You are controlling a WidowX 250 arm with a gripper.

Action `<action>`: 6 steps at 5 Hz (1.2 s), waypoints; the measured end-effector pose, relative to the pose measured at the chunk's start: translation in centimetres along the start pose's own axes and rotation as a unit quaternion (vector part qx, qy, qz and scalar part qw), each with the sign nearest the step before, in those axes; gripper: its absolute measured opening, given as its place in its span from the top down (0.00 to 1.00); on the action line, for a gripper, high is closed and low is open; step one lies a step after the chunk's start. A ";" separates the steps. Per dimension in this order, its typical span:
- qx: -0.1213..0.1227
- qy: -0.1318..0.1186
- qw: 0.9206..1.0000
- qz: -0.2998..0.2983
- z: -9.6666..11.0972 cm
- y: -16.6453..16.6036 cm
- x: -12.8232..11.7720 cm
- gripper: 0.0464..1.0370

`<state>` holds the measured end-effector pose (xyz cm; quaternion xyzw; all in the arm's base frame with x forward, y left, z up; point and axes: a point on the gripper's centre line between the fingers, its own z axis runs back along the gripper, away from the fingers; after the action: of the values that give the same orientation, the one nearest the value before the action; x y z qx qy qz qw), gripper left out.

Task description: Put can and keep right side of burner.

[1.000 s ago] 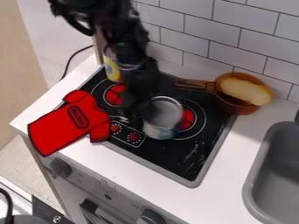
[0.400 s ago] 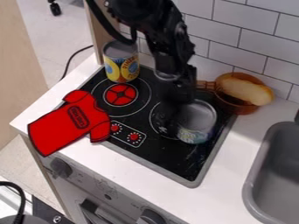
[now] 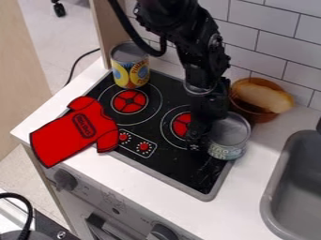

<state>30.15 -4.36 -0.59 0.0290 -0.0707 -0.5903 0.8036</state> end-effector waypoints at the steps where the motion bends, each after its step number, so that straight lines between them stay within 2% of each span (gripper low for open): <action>1: 0.011 -0.004 1.000 0.014 0.1 0.1 0.9 0.04; 2: 0.015 -0.006 1.000 0.018 0.1 0.0 1.4 0.04; 3: 0.000 -0.013 1.000 0.019 0.2 -0.2 1.6 0.04; 4: 0.009 -0.004 0.999 0.031 0.2 0.2 1.1 0.04; 5: 0.006 0.002 0.999 0.042 0.3 0.4 -0.1 0.04; 6: 0.026 0.015 0.997 0.067 1.4 1.2 -1.7 0.04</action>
<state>30.56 -2.32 0.84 0.0536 -0.0760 -0.5330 0.8410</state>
